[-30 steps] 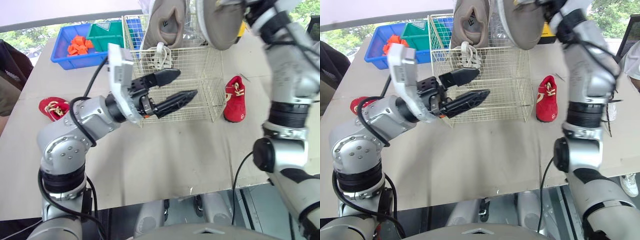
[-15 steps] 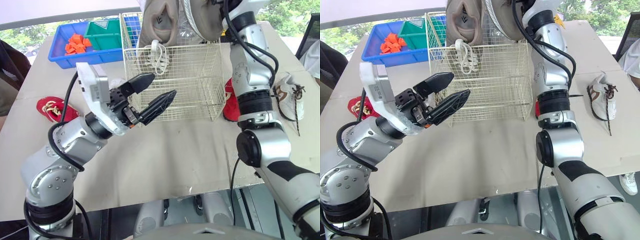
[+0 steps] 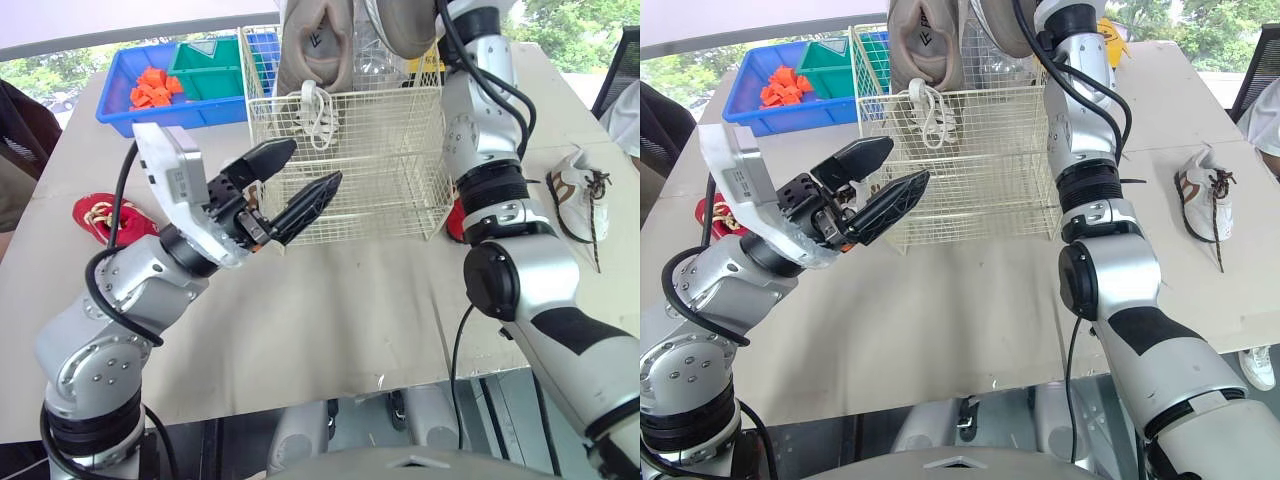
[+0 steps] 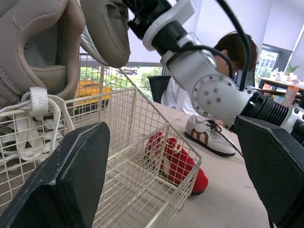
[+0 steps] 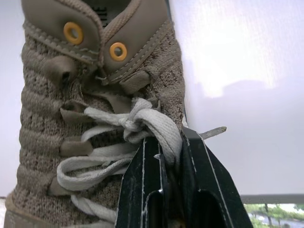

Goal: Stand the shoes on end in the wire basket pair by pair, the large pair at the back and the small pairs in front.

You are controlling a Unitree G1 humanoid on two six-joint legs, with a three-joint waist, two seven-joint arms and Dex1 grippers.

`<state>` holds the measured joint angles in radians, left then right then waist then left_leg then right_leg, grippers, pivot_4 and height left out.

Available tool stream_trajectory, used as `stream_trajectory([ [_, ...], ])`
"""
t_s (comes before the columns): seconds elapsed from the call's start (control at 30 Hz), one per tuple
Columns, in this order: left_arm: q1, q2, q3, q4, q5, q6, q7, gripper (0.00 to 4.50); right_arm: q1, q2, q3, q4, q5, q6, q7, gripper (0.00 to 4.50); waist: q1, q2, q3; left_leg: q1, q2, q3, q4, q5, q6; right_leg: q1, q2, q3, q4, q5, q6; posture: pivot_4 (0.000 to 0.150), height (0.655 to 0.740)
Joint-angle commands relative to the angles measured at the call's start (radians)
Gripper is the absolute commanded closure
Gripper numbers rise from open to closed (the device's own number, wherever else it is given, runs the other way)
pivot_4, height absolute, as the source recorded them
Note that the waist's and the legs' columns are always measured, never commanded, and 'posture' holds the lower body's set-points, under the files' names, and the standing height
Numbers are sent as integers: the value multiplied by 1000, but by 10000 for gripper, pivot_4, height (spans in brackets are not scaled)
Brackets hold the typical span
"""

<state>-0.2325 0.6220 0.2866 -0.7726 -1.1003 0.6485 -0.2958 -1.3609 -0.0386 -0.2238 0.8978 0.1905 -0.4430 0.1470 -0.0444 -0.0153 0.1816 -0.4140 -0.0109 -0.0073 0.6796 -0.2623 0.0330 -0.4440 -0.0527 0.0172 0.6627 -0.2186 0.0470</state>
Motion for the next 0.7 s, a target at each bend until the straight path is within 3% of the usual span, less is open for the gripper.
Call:
stream_trajectory([
  [0.03, -4, 12, 16, -24, 9, -28, 9, 0, 18, 33, 56, -6, -28, -31, 52, 44290, -2, 0, 0, 0, 0, 0, 0, 0, 0, 0, 0, 0, 0, 0, 0, 1500, 7400],
  [0.3, 11, 14, 14, -29, 16, -34, 12, 0, 161, 40, 125, 1, -93, -54, 107, 44290, -1, -1, -2, 1, 1, 0, -1, 0, 0, 1, 1, 0, 0, 0, 0, 1500, 7400],
  [0.7, 9, 9, -8, -20, 41, -47, 15, 0, 286, -97, 239, -42, -349, -128, -82, 44290, -4, -1, -2, 20, 2, 4, -9, -1, 1, 13, 3, 4, 0, 0, -2, 1500, 7400],
])
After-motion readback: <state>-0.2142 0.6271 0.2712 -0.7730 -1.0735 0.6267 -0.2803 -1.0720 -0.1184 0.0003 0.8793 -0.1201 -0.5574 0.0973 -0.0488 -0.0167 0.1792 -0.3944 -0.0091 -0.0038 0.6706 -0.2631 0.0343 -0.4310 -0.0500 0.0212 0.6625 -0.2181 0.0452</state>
